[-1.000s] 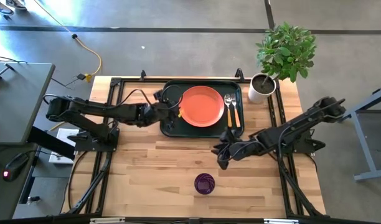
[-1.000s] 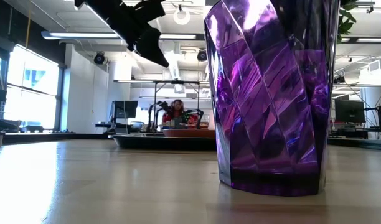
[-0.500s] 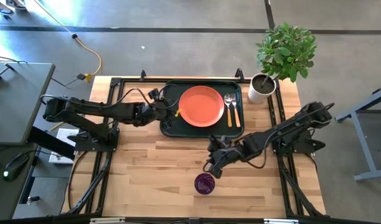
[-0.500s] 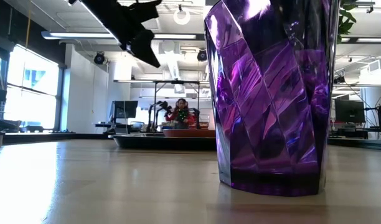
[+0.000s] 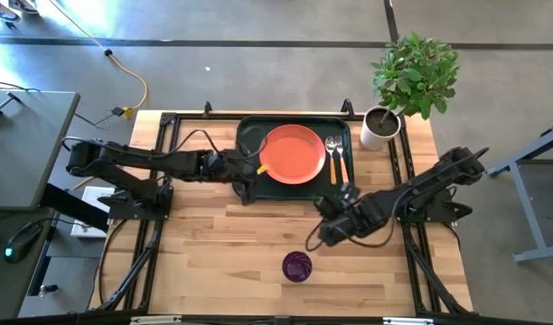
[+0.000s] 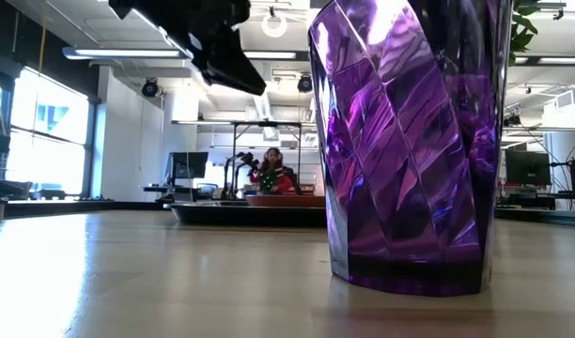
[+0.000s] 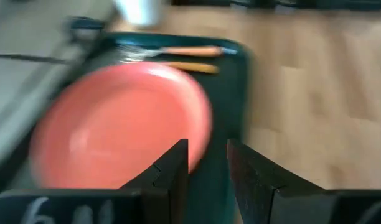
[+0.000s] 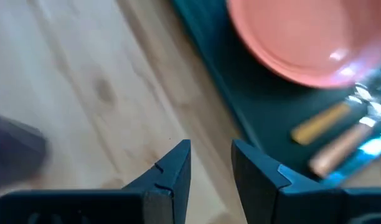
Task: Pick and place plate/cup/fork/spoon on tray
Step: Put the purple cup on the dark green tray to the top left of the orange plate
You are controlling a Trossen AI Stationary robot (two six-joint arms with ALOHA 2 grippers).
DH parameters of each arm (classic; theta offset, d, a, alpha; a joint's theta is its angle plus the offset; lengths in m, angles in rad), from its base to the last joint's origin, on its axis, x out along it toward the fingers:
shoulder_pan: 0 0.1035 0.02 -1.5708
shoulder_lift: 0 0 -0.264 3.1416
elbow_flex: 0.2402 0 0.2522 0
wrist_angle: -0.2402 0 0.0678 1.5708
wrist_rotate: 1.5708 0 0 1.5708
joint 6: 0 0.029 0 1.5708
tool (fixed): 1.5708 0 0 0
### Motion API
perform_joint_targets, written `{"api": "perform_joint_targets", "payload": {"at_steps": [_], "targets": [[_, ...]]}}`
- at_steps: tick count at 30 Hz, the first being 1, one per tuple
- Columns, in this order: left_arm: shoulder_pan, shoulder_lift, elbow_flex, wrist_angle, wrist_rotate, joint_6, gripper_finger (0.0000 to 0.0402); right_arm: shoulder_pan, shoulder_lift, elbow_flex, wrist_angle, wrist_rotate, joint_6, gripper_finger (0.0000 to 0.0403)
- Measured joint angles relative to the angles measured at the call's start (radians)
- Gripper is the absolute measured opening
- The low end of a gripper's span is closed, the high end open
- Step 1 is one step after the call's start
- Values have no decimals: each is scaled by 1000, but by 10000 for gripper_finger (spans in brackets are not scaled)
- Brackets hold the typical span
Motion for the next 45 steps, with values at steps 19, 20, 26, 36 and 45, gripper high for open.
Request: {"api": "perform_joint_targets", "payload": {"at_steps": [19, 20, 26, 36, 45], "targets": [[-71, 203, 23, 429, 284, 52, 104, 90, -390, -751, 453, 102, 376, 107], [-86, 221, 39, 424, 285, 58, 104, 82, -402, -783, 488, 102, 376, 107], [-165, 371, 225, 374, 249, 60, 104, 32, -418, -912, 684, 104, 369, 107], [-229, 490, 391, 127, 191, 10, 104, 23, -416, -928, 709, 101, 307, 107], [-234, 500, 451, -6, 197, -129, 113, -48, -417, -928, 736, 195, 185, 107]]}}
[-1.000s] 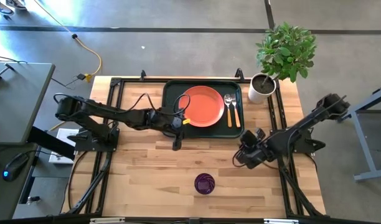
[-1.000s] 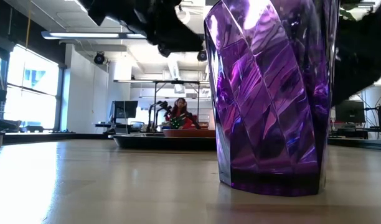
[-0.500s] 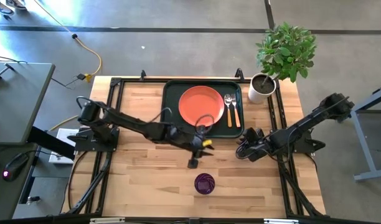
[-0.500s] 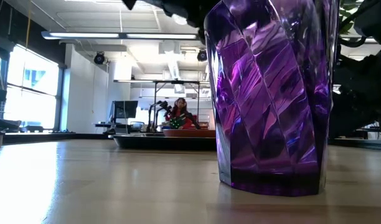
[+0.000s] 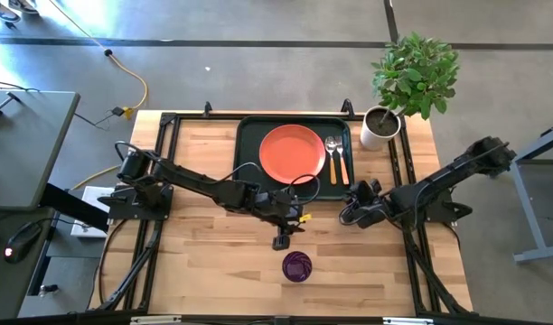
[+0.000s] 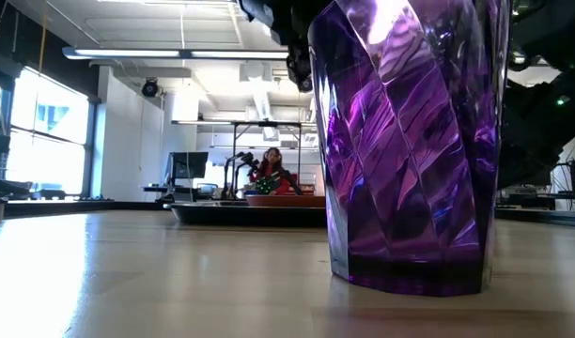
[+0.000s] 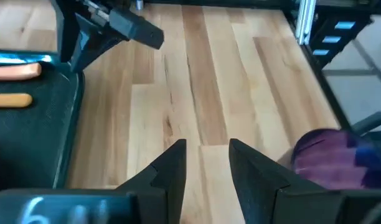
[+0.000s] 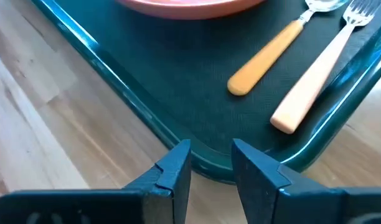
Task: Pick and place plate/cup/fork/spoon on tray
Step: Put the purple cup on the dark green tray to the top left of the orange plate
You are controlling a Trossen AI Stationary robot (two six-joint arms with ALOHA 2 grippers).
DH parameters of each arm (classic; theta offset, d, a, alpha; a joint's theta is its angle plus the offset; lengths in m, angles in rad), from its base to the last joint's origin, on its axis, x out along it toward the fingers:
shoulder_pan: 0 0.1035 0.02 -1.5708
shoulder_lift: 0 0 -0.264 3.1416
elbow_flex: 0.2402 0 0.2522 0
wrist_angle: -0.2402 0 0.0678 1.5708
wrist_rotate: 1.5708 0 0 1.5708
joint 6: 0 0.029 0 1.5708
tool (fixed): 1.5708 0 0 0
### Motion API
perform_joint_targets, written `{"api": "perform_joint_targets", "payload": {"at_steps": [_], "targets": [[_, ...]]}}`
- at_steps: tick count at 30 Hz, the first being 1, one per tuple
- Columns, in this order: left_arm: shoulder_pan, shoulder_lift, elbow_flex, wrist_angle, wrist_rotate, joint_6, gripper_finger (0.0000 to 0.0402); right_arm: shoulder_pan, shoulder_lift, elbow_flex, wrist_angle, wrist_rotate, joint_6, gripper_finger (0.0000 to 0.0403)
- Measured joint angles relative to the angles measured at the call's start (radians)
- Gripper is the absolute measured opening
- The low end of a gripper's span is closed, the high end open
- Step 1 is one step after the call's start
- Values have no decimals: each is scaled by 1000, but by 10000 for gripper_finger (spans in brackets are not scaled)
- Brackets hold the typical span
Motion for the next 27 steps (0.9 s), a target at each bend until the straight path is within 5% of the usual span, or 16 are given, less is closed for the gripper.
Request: {"api": "perform_joint_targets", "payload": {"at_steps": [13, 18, 27], "targets": [[-55, 21, 46, -27, 30, 20, 222, -67, 0, 0, 4, -100, -21, 107], [-64, 27, 46, -21, 121, 8, 231, -70, 0, 0, 9, -105, -13, 107], [-71, 125, 45, 9, 128, -23, 228, -70, 0, 0, 19, -118, -13, 107]]}}
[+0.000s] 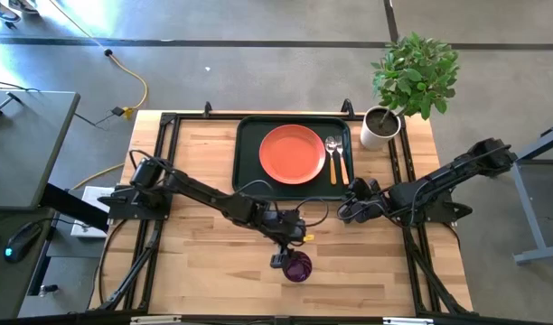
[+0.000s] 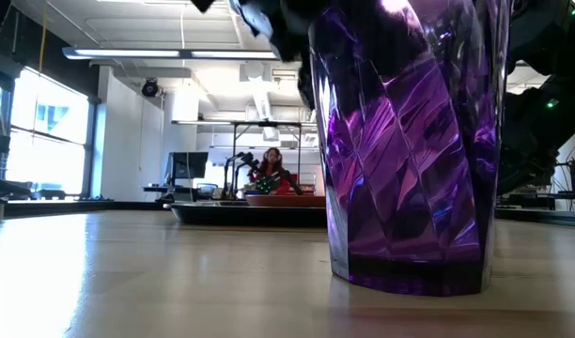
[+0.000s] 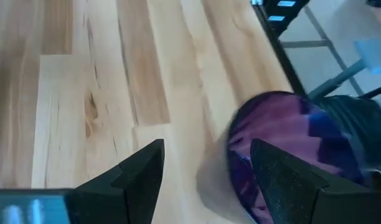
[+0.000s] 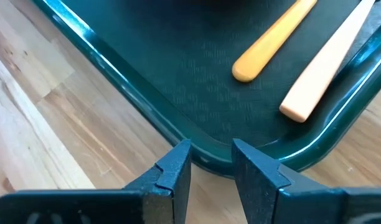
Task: Pick and place plate/cup/fork/spoon on tray
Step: Put the purple cup on the dark green tray to the top left of the orange plate
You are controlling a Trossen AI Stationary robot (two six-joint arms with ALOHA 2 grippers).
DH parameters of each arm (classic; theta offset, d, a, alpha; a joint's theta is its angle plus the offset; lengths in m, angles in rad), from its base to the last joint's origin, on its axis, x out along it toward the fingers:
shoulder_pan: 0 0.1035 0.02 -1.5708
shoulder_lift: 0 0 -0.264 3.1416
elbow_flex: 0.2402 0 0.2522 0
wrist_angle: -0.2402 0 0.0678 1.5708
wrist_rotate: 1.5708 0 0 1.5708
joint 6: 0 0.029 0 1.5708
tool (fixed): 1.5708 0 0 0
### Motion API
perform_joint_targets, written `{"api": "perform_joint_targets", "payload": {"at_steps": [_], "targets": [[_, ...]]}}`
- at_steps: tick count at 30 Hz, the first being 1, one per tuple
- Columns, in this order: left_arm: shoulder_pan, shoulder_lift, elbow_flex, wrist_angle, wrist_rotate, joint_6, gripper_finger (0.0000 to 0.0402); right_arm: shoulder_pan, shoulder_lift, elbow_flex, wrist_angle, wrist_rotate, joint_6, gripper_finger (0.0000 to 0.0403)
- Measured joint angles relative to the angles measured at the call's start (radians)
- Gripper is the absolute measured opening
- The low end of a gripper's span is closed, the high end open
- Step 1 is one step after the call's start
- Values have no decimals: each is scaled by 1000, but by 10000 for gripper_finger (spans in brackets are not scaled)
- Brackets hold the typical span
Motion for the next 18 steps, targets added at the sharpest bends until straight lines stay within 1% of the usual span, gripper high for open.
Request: {"api": "perform_joint_targets", "payload": {"at_steps": [4, 8, 13, 18], "targets": [[4, 8, -1, -33, -2, -10, 220, 0, 0, 0, 0, -24, -1, 107], [8, 5, 1, -67, -2, 8, 188, 0, 0, 0, -1, -25, -4, 107], [8, 5, 1, -117, 0, 18, 119, 0, 0, 0, 0, -25, -3, 107], [23, -2, 0, -203, 0, 59, 31, 0, 0, 0, 2, -25, 0, 107]]}}
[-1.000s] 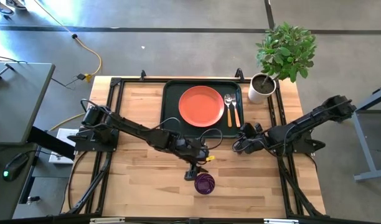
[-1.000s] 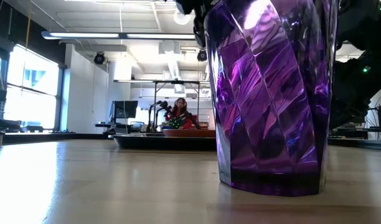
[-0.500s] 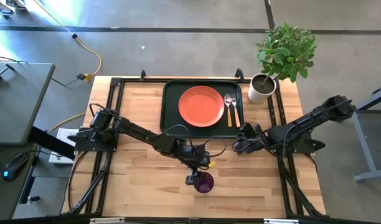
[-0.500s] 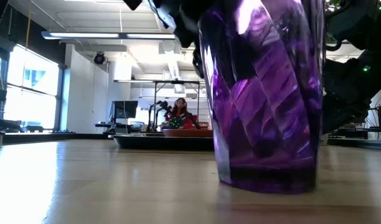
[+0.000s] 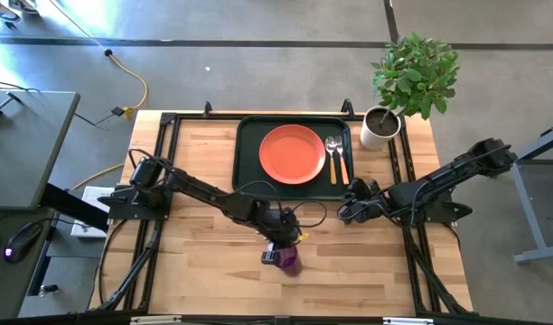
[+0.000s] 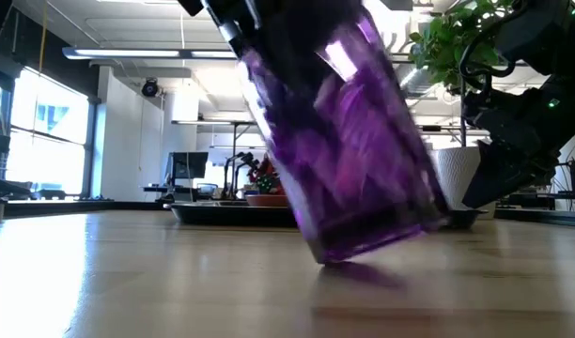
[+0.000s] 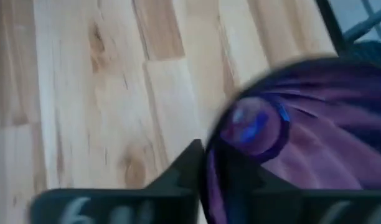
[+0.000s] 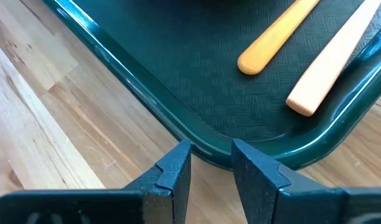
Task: Pick and place plate/cup/fork/spoon on tray
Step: Put the purple cup on the dark green tray to the top left of the orange plate
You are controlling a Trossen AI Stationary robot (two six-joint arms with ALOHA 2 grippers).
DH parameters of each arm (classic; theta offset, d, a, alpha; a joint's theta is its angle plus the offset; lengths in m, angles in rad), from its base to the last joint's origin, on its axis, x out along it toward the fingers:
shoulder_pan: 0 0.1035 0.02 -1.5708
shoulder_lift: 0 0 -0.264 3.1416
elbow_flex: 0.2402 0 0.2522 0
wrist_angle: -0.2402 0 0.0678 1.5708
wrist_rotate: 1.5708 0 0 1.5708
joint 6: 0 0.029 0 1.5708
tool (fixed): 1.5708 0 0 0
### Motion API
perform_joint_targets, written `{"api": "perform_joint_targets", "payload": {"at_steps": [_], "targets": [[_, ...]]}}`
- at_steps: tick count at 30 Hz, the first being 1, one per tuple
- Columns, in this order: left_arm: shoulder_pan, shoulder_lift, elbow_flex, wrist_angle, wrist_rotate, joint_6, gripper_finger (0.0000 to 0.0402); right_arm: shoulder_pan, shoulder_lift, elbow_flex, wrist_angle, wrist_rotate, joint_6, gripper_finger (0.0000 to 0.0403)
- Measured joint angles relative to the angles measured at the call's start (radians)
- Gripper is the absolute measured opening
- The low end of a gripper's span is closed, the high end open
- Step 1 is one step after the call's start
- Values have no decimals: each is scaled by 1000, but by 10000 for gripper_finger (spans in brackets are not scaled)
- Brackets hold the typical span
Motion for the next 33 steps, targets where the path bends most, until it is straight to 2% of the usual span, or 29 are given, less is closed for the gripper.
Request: {"api": "perform_joint_targets", "payload": {"at_steps": [2, 7, 10, 17, 21, 26, 33], "targets": [[13, -22, -2, -24, 4, -12, 10, 0, 0, 0, 6, 0, 0, 107], [66, -110, -2, -62, 23, -32, 20, 0, 0, 0, 11, -2, 0, 107], [121, -199, -1, -158, 3, -23, 8, 0, 0, 0, 12, -3, 0, 107], [341, -411, 0, -427, -291, -58, 10, 0, 3, 1, 20, 3, -9, 107], [491, -466, 0, -467, -400, -98, 5, 0, 1, 1, 35, 29, -33, 107], [661, -445, 2, -455, -391, -102, 6, -6, 1, 1, 79, 48, -46, 107], [848, -345, 0, -451, -234, -63, 7, -6, 1, 1, 95, 47, -51, 107]]}}
